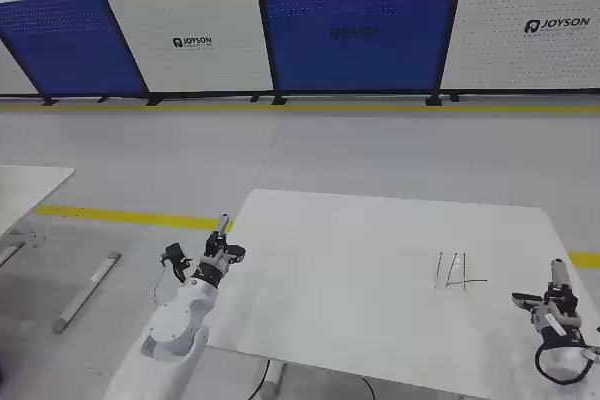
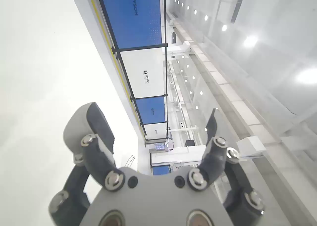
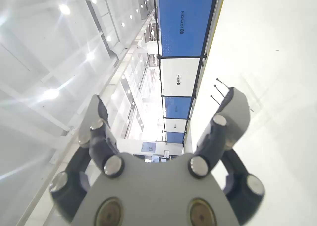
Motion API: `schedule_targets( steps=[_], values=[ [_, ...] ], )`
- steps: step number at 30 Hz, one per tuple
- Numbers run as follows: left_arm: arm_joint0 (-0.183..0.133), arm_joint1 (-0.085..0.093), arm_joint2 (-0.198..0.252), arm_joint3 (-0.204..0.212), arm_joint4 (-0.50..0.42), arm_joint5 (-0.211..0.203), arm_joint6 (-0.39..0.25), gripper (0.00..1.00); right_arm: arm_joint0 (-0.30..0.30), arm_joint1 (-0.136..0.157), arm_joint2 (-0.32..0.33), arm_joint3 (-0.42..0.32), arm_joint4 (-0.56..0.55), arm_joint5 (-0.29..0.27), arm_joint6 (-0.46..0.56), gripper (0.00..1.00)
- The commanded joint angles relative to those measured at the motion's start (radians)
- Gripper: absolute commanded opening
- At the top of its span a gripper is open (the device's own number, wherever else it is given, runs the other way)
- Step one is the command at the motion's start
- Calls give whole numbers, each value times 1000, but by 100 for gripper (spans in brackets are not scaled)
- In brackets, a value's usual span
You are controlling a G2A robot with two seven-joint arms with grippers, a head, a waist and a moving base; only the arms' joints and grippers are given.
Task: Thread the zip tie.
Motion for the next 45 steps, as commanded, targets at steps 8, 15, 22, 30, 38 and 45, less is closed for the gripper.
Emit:
schedule_targets(
  steps=[8, 15, 22, 30, 38, 45],
  values=[
    [0, 0, 0, 0, 0, 0, 0, 100, 0, 0, 0, 0, 0, 0, 0, 78],
    [0, 0, 0, 0, 0, 0, 0, 100, 0, 0, 0, 0, 0, 0, 0, 100],
    [0, 0, 0, 0, 0, 0, 0, 100, 2, 25, 102, -71, -2, 123, 315, 100],
    [0, 0, 0, 0, 0, 0, 0, 100, 46, 58, 199, -68, -35, 273, 659, 100],
    [0, 0, 0, 0, 0, 0, 0, 100, 46, 58, 199, -68, -35, 273, 659, 100],
    [0, 0, 0, 0, 0, 0, 0, 100, 234, 104, 221, 166, 4, 340, 1077, 100]
  ],
)
